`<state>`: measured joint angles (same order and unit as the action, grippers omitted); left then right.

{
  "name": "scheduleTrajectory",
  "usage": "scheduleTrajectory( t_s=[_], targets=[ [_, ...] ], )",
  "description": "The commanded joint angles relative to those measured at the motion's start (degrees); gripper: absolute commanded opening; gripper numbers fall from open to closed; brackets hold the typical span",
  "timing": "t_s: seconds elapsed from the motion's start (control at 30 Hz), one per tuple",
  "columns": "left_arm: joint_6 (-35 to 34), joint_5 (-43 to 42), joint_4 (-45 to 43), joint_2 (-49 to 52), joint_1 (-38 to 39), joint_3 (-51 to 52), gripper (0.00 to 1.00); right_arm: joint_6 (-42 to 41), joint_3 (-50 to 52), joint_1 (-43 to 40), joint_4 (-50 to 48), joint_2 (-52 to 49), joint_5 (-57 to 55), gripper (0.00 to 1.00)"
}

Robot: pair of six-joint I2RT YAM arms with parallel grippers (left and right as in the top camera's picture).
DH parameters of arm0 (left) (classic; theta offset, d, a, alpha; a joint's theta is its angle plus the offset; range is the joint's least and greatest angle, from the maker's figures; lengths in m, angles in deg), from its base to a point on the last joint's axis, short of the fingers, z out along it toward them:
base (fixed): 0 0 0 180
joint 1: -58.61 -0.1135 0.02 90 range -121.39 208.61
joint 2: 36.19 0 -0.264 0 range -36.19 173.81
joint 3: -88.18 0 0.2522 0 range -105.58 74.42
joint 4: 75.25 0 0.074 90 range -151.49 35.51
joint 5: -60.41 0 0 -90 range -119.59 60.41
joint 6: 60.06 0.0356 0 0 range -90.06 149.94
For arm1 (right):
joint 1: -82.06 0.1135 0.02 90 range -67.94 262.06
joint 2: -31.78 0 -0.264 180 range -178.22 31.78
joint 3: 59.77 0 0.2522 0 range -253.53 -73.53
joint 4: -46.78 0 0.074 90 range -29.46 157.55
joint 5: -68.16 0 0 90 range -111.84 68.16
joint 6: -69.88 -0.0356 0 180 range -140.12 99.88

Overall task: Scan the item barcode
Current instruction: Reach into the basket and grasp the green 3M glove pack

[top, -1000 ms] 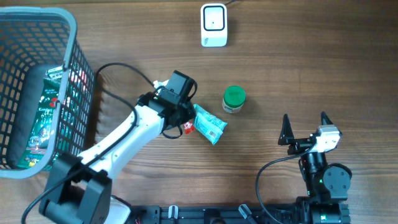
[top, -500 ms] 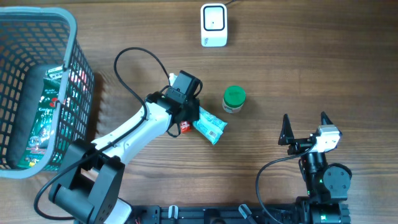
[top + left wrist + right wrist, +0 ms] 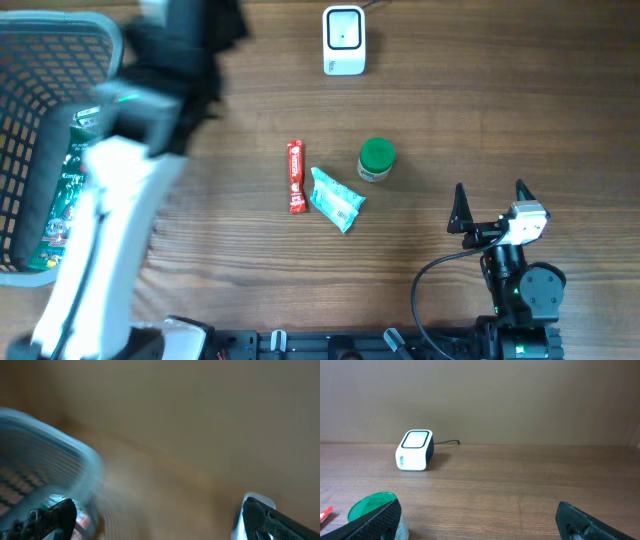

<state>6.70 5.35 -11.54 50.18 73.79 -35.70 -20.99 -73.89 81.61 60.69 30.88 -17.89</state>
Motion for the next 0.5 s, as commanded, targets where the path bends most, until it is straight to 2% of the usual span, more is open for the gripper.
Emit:
scheduleTrajectory(
  t_s=[0.0, 0.13, 0.2, 0.37, 0.47],
  targets=[
    [-19.85, 1.51, 3.13, -3.98, -11.78, -2.12, 1.0, -0.72, 0.02, -0.26, -0.15, 0.11, -0.79, 1.0],
    [-44.81, -1.75, 13.81, -3.48, -23.98, -1.86, 1.0, -0.72, 0.02, -0.26, -0.15, 0.11, -0.79, 1.0],
    [-52.54, -4.79, 17.97, -1.75, -29.03, -1.68, 1.0, -0.7, 0.02, -0.26, -0.15, 0.11, -0.79, 1.0],
    [-56.74, -10.36, 22.05, 5.79, -37.48, -1.57, 1.0, -0.7, 0.02, -0.26, -0.15, 0.11, -0.79, 1.0],
    [-63.32, -12.37, 25.94, 10.8, -41.09, -1.57, 1.0, -0.7, 0.02, -0.26, -0.15, 0.11, -0.79, 1.0]
  ],
)
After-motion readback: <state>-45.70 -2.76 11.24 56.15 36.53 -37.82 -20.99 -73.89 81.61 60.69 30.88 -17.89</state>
